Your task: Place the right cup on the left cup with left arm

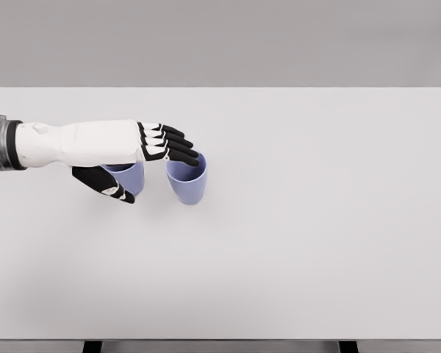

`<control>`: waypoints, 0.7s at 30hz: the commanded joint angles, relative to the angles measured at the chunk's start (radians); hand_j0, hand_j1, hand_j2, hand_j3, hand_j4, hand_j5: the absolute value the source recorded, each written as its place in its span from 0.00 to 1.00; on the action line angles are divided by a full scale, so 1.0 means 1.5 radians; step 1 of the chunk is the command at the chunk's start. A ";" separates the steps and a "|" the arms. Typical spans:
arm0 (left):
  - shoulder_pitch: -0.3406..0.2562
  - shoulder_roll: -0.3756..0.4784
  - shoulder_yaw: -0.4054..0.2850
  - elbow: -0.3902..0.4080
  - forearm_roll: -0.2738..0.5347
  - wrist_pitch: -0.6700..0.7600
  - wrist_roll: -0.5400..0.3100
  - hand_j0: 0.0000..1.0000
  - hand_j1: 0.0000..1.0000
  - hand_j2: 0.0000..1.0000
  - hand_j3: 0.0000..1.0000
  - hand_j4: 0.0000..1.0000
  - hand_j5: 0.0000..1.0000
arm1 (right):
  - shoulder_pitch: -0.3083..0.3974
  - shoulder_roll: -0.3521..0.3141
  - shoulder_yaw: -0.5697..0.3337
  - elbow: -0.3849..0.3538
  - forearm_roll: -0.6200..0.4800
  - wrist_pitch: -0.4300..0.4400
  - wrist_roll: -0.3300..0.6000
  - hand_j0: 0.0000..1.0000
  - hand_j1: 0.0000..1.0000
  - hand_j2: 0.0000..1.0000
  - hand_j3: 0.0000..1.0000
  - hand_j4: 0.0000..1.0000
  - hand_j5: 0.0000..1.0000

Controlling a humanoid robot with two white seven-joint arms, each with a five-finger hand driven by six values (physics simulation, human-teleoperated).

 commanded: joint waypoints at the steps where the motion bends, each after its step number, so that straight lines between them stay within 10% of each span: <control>1: 0.000 0.002 -0.001 0.000 0.004 0.002 0.000 1.00 1.00 1.00 1.00 1.00 1.00 | 0.000 0.000 0.004 0.002 0.002 -0.001 0.000 1.00 1.00 1.00 1.00 1.00 1.00; 21: -0.184 -0.066 -0.175 0.090 0.080 0.002 0.000 1.00 1.00 1.00 1.00 1.00 1.00 | 0.006 0.000 -0.001 0.003 0.000 0.000 0.000 1.00 1.00 1.00 1.00 1.00 1.00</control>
